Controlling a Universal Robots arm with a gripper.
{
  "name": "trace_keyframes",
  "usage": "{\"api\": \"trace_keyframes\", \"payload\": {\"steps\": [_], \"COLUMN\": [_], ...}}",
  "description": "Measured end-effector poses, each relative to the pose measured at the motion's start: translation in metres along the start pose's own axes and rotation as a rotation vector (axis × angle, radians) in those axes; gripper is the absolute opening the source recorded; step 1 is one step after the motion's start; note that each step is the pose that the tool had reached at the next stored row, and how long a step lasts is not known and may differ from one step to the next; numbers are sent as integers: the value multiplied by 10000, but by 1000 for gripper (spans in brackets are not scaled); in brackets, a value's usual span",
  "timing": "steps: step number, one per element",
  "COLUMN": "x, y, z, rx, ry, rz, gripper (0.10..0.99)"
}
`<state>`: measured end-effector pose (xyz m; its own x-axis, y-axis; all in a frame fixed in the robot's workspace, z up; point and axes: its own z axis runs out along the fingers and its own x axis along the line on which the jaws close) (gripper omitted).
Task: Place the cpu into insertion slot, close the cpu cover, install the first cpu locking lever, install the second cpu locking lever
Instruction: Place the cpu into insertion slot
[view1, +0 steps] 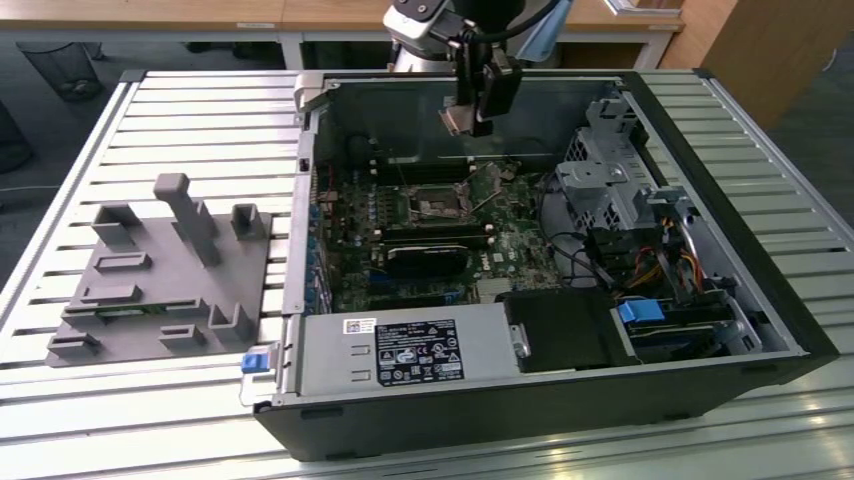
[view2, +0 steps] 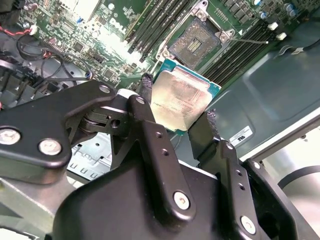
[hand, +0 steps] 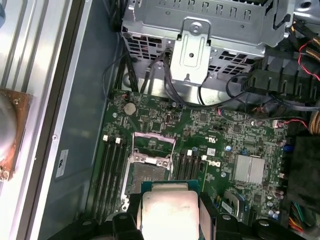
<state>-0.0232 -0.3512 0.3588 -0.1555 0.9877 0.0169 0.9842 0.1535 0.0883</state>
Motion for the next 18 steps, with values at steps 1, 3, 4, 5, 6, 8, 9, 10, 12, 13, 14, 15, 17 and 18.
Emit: {"api": "trace_keyframes", "payload": {"steps": [1, 3, 4, 5, 6, 8, 9, 10, 12, 13, 14, 15, 17, 18], "x": [0, 0, 0, 0, 0, 0, 0, 0, 0, 0, 0, 0, 0, 0], "y": [0, 0, 0, 0, 0, 0, 0, 0, 0, 0, 0, 0, -1, -1], "z": [0, 1, 2, 2, 2, 3, 3, 4, 4, 5, 5, 6, 7, 7], "rx": [-1, -3, -4, -5, -5, -8, -8, -9, -11, -12, -13, -14, -16, -16], "ry": [-5, -15, -20, -25, -29, -39, -44, -48, -58, -63, -68, -73, -83, -88], "rz": [56, 167, 221, 274, 329, 439, 492, 545, 653, 707, 761, 820, 928, 981], "gripper": [545, 545, 545, 545, 545, 545, 545, 545, 545, 545, 545, 545, 545, 545]}}
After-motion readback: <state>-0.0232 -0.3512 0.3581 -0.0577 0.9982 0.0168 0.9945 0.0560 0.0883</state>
